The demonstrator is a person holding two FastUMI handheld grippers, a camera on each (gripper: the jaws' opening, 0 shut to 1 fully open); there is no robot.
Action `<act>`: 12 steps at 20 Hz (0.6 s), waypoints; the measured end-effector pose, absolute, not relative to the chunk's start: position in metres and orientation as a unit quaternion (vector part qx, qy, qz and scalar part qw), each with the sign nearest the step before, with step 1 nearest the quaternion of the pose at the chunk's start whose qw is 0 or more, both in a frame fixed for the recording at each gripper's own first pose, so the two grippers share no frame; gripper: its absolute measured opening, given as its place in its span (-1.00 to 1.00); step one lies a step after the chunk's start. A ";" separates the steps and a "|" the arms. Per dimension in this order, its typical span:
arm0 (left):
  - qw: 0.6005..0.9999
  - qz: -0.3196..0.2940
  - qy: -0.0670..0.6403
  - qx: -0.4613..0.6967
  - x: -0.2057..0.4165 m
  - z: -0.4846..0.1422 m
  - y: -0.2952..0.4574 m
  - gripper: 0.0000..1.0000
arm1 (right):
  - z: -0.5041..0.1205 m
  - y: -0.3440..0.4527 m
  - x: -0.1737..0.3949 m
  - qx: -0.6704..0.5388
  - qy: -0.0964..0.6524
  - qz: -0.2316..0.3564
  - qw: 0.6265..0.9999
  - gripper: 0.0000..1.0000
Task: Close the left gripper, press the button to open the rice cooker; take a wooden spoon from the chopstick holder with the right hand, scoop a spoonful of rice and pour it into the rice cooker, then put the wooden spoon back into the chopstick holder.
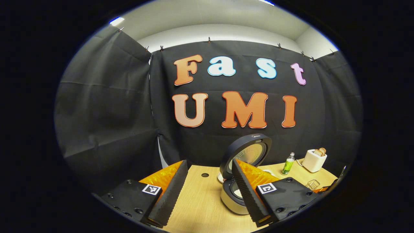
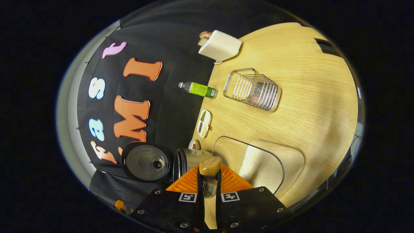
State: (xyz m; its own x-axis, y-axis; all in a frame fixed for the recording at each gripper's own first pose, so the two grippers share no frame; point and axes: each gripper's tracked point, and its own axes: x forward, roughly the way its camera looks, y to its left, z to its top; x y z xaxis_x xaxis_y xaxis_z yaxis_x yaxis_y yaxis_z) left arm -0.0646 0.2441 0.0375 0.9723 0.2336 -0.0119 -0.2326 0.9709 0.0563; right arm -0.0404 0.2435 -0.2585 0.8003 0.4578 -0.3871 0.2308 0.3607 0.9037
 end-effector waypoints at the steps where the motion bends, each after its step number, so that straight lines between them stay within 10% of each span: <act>1: 0.993 0.118 0.007 0.027 -0.066 0.039 0.244 0.76 | -0.258 0.239 -0.041 0.574 0.306 0.073 0.756 -0.74; 12: 0.993 0.113 -0.002 0.023 -0.061 0.045 0.236 0.76 | -0.216 0.211 -0.044 0.627 0.278 0.094 0.721 -0.75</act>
